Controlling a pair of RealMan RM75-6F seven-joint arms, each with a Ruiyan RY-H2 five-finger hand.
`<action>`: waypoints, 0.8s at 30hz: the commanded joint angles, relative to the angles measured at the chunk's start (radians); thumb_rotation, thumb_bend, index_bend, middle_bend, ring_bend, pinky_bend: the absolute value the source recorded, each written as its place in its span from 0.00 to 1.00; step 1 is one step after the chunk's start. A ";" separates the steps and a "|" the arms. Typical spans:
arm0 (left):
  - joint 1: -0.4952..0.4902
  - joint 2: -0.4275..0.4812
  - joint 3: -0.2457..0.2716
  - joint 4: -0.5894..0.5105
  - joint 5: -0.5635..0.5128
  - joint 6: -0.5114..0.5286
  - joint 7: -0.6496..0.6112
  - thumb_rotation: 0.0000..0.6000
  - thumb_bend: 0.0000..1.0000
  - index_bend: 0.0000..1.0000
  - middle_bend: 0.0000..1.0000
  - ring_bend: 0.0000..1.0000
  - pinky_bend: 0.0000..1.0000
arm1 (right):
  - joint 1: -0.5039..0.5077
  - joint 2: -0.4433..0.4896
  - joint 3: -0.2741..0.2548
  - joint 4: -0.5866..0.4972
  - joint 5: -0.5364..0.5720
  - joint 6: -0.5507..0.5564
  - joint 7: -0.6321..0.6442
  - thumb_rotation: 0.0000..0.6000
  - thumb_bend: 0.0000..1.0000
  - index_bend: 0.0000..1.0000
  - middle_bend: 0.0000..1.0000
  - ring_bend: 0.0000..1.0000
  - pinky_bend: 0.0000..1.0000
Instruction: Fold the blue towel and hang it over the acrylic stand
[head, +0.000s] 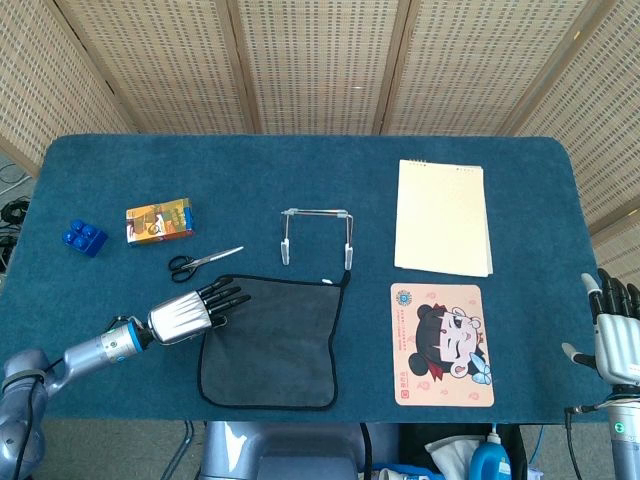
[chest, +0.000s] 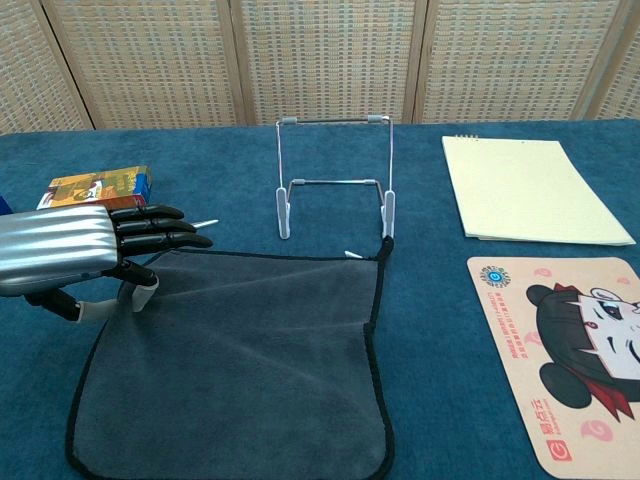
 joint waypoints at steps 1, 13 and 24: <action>0.013 0.016 0.002 -0.001 -0.003 0.004 -0.009 1.00 0.48 0.75 0.01 0.00 0.02 | 0.001 0.000 0.000 -0.001 -0.001 0.000 -0.001 1.00 0.00 0.00 0.00 0.00 0.00; 0.040 0.081 0.009 -0.009 0.000 0.062 -0.018 1.00 0.48 0.75 0.01 0.00 0.02 | 0.000 0.004 -0.001 -0.007 -0.004 0.002 0.004 1.00 0.00 0.00 0.00 0.00 0.00; 0.021 0.090 0.008 -0.039 0.007 0.085 0.009 1.00 0.48 0.74 0.01 0.00 0.02 | -0.002 0.010 0.001 -0.009 -0.004 0.004 0.019 1.00 0.00 0.00 0.00 0.00 0.00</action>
